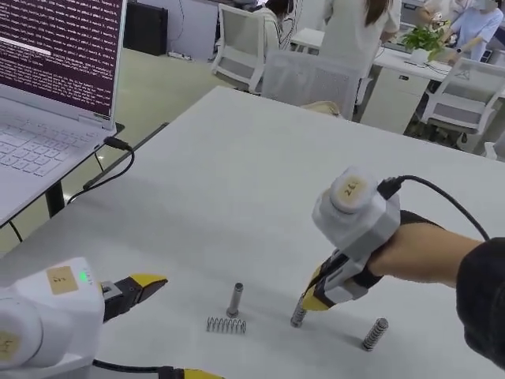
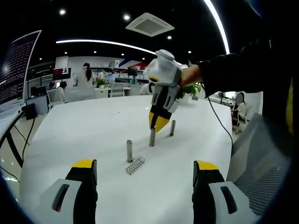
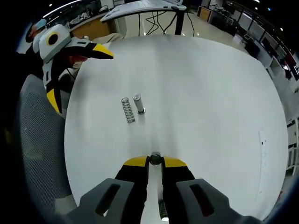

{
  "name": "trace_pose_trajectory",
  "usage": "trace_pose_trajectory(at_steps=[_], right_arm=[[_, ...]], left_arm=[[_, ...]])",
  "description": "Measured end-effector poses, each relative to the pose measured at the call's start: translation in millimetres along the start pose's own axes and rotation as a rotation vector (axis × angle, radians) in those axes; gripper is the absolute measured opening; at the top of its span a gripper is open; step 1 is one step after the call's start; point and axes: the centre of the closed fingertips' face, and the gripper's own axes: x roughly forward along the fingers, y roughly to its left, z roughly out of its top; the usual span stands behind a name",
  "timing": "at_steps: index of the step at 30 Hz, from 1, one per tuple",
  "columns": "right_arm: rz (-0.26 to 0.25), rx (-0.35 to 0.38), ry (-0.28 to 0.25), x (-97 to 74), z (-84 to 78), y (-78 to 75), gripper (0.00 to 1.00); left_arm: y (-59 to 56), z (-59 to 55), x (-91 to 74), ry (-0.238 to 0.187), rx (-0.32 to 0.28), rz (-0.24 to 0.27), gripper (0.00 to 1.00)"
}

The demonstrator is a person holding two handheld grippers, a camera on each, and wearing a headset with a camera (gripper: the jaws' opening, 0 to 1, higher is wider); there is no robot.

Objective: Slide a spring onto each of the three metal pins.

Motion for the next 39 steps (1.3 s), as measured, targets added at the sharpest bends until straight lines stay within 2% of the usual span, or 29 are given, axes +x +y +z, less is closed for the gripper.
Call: trace_pose_trajectory(at_steps=[17, 23, 30, 39], right_arm=[[0.004, -0.019, -0.006, 5.6, -0.4, 3.9, 0.08], [0.004, -0.022, -0.017, 5.3, 0.8, 4.7, 0.13], [-0.019, -0.031, -0.039, -1.3, 3.4, 2.0, 0.17], [-0.043, -0.047, -0.085, -13.4, 15.3, 4.1, 0.18]], left_arm=[[0.1, -0.5, -0.6, 0.003, -0.001, 0.000, 0.82], [-0.3, -0.1, -1.0, 0.002, 0.000, -0.001, 0.82], [0.4, 1.5, -1.7, 0.000, 0.005, 0.001, 0.82], [-0.8, 3.3, -1.7, -0.001, 0.011, 0.000, 0.82]])
